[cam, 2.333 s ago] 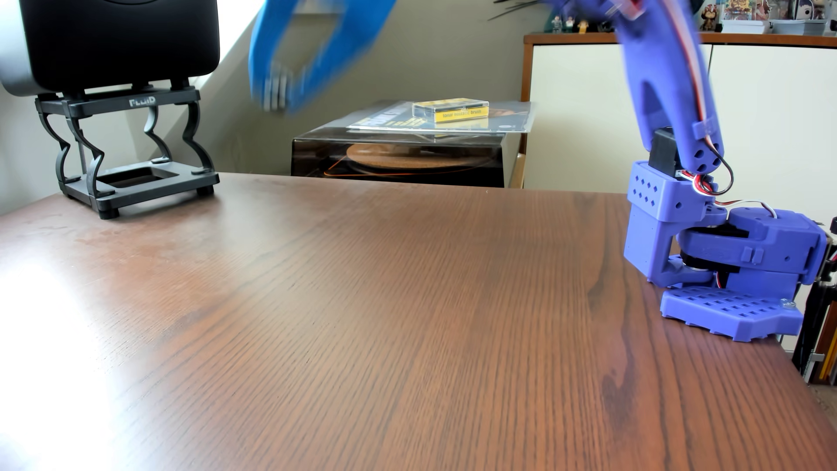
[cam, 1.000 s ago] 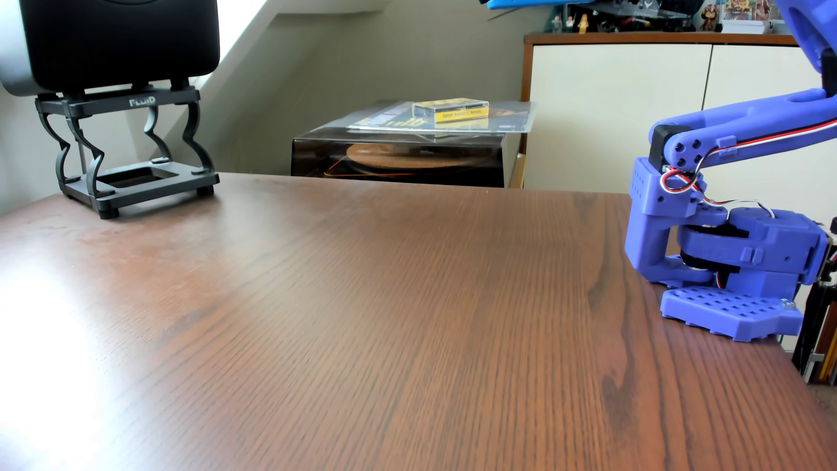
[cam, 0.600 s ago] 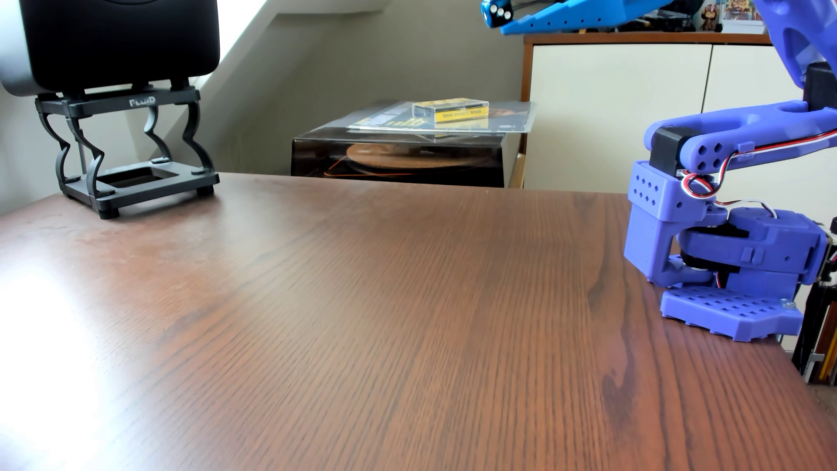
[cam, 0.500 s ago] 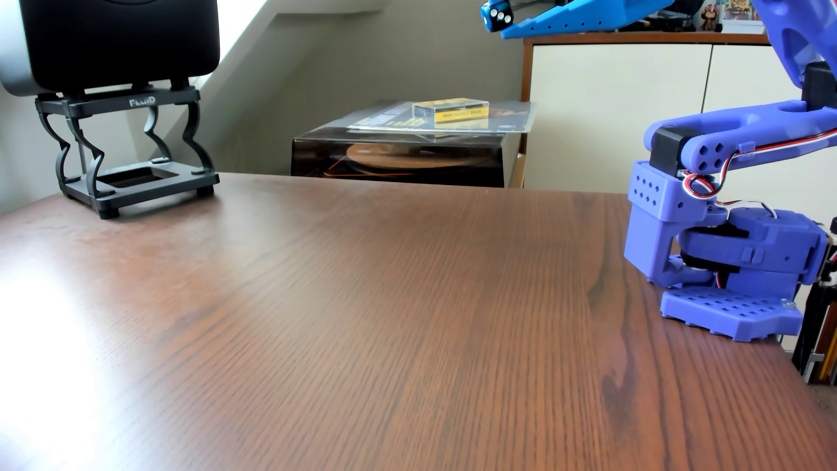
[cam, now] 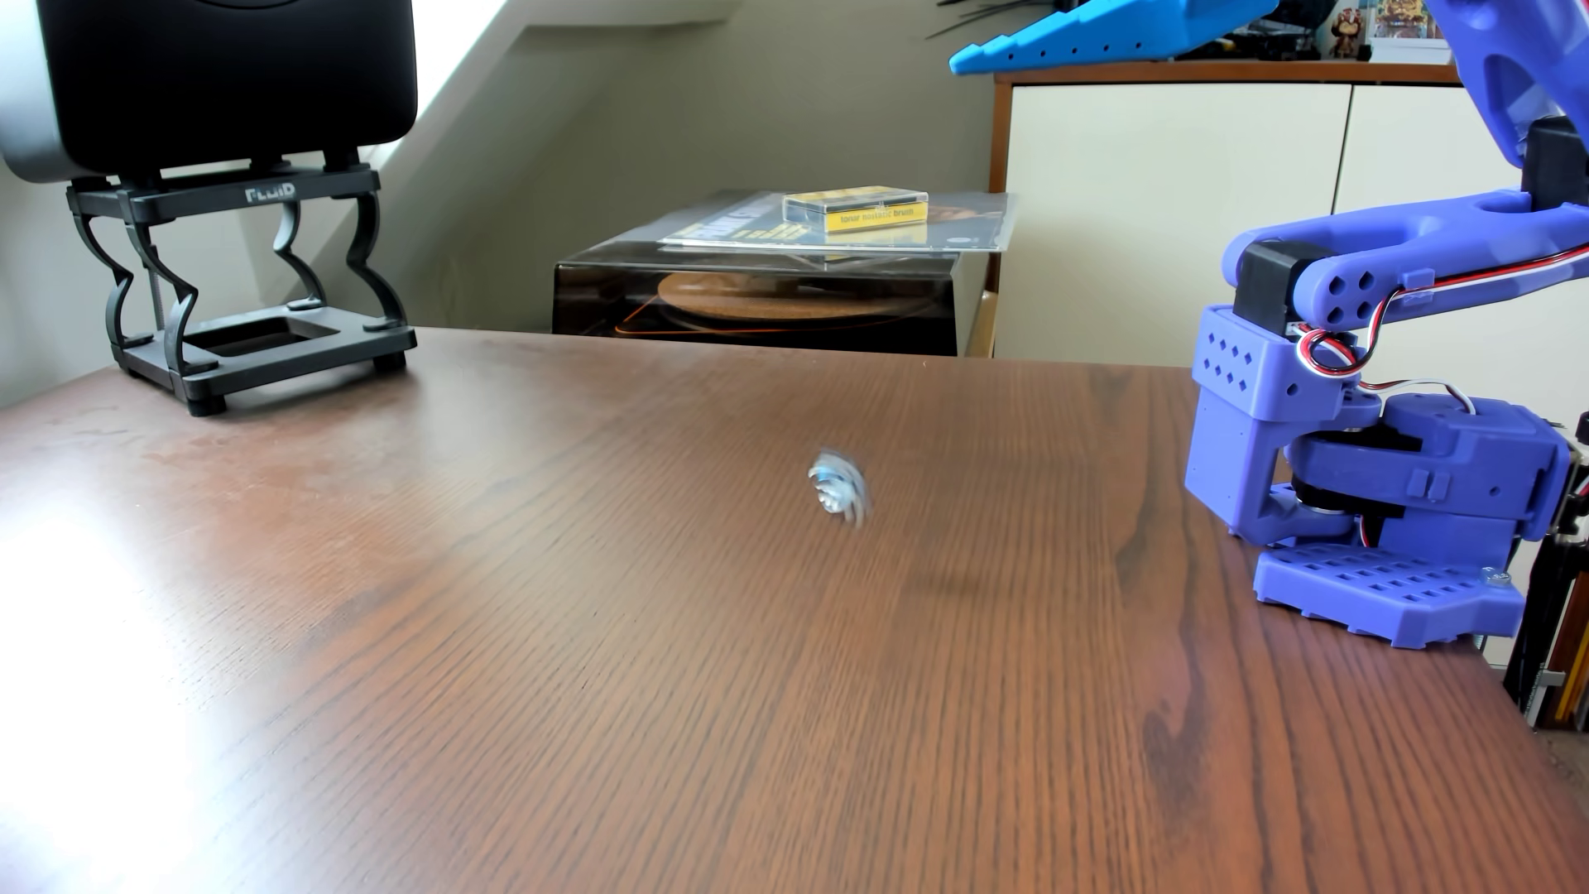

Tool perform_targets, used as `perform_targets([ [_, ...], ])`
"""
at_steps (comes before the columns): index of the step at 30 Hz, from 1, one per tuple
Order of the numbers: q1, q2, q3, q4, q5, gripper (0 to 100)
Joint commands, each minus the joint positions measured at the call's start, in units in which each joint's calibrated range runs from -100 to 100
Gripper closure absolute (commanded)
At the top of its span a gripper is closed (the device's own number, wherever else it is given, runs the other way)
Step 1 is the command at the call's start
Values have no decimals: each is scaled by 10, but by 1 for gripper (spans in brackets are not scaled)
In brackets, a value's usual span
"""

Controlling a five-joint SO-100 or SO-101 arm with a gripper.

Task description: Grab the blue dice

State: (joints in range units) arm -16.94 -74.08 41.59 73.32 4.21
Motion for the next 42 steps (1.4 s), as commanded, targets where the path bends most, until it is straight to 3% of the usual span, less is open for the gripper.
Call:
perform_targets([
  [1, -2, -1, -1, -12, 3, 79],
  [20, 12, -1, -1, -13, -2, 80],
  [24, 43, -1, -1, -19, -6, 88],
  [28, 77, -1, 6, -20, -49, 99],
  [32, 100, 5, 80, -21, -81, 97],
  [42, 150, -1, 297, -114, -82, 97],
])
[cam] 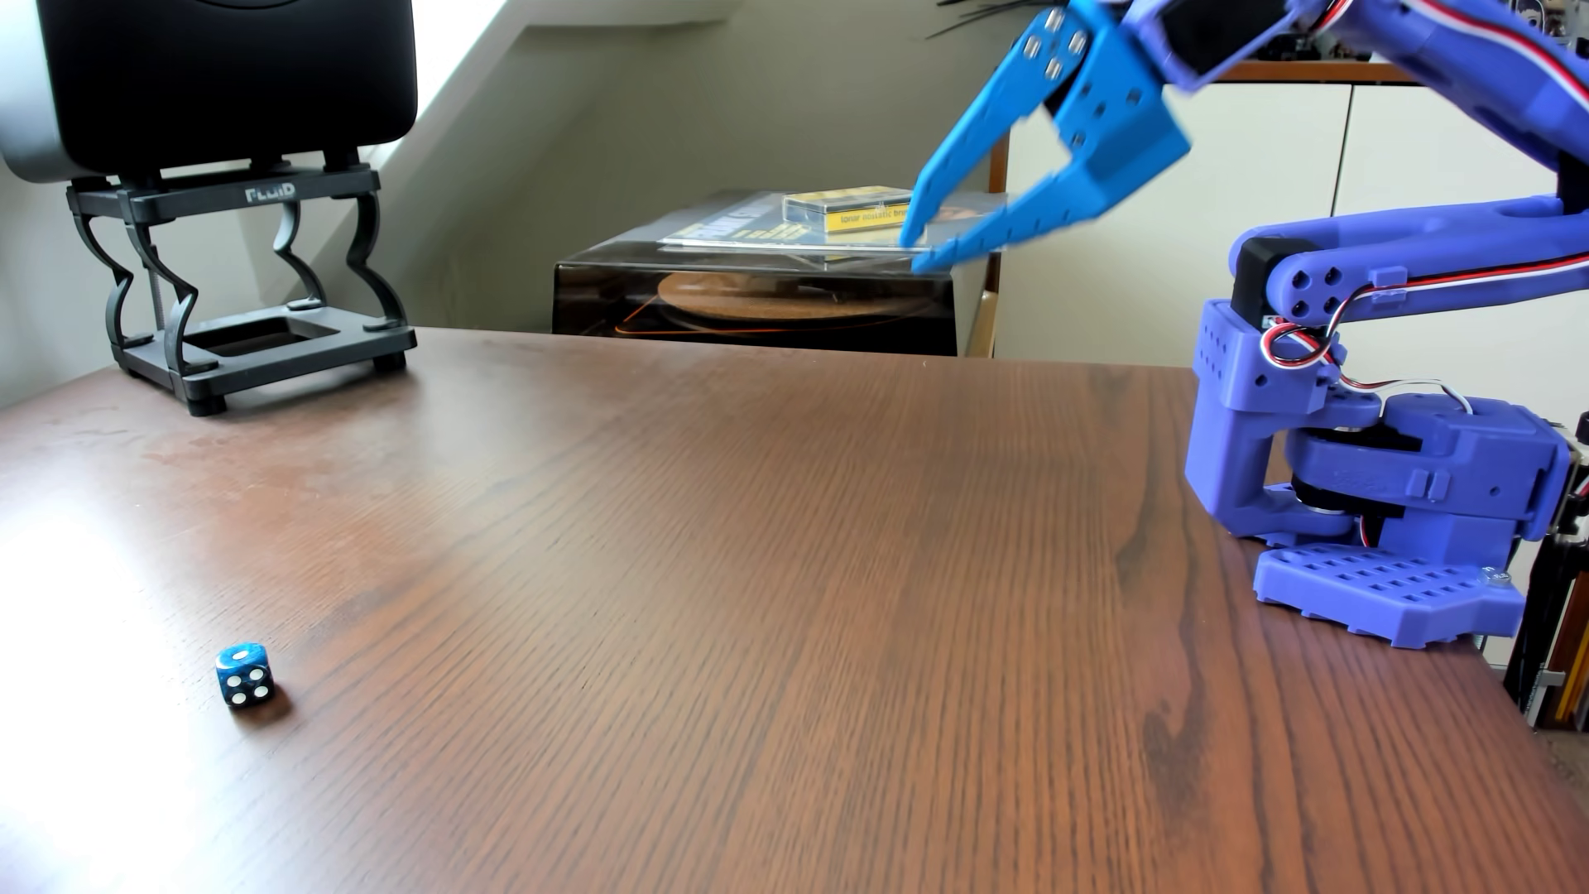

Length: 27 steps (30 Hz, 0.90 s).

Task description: Grab the blue dice

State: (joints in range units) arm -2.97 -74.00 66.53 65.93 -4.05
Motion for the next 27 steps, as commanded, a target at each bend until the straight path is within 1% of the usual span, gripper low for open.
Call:
perform_targets([
  [1, 10, -2, 68, -48, 1, 97],
  [7, 10, -3, 151, -73, 1, 97],
  [11, 12, -3, 172, -71, 1, 97],
  [18, 47, -3, 195, -72, 2, 97],
  [22, 44, -3, 214, -73, 32, 98],
  [27, 47, -3, 215, -73, 35, 98],
])
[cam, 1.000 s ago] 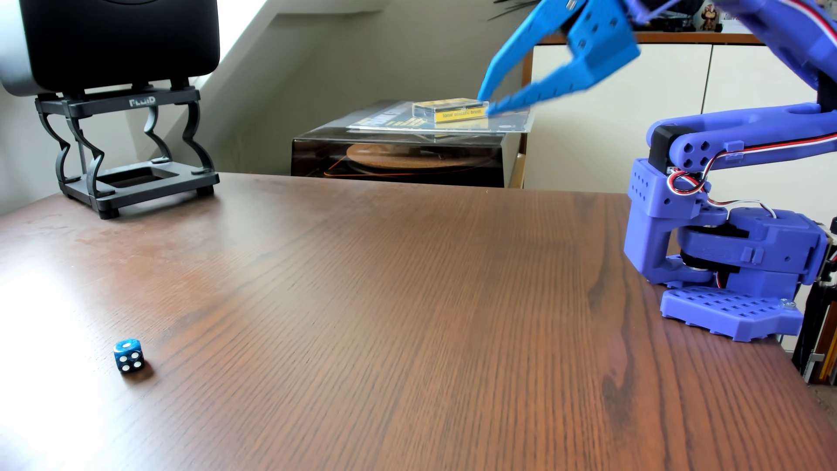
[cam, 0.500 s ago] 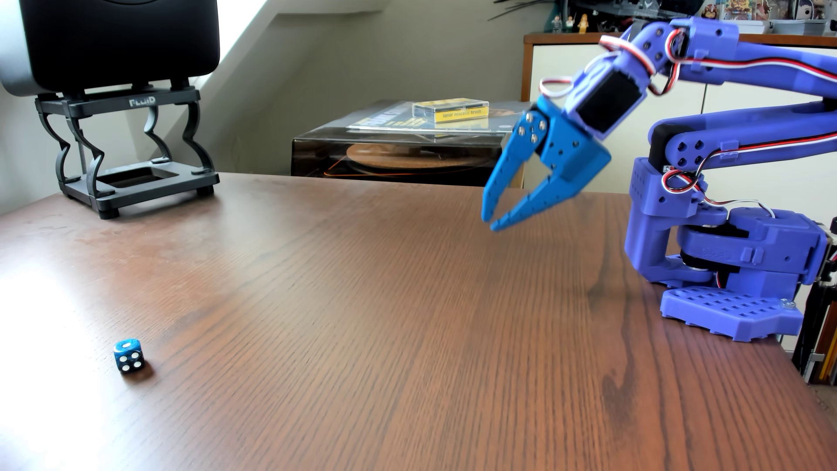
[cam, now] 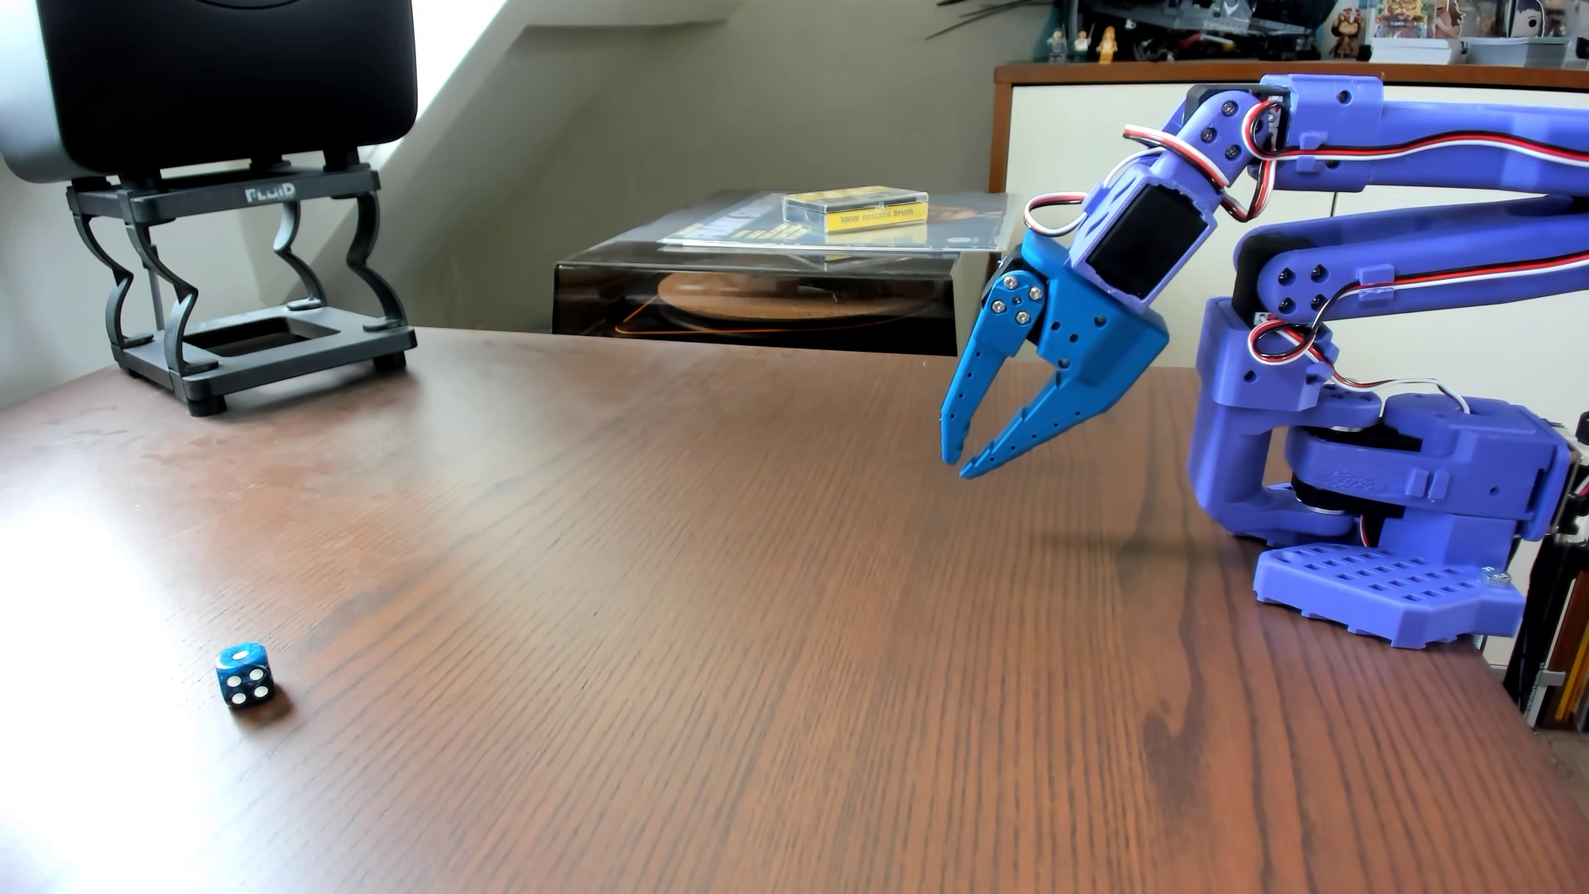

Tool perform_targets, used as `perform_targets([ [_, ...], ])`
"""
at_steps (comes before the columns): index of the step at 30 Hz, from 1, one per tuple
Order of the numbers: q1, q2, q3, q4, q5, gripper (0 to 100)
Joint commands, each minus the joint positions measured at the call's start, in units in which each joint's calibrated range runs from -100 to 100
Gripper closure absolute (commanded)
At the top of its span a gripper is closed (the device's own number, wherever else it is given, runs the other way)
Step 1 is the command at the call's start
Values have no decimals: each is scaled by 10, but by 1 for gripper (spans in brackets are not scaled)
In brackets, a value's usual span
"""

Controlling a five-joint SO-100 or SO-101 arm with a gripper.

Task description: Grab the blue dice

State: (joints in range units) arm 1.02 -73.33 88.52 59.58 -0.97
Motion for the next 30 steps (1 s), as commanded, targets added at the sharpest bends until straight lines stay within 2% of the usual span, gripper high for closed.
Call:
perform_targets([
  [1, 8, -10, -4, -10, 4, 98],
  [30, 6, -10, -4, -10, 7, 98],
])
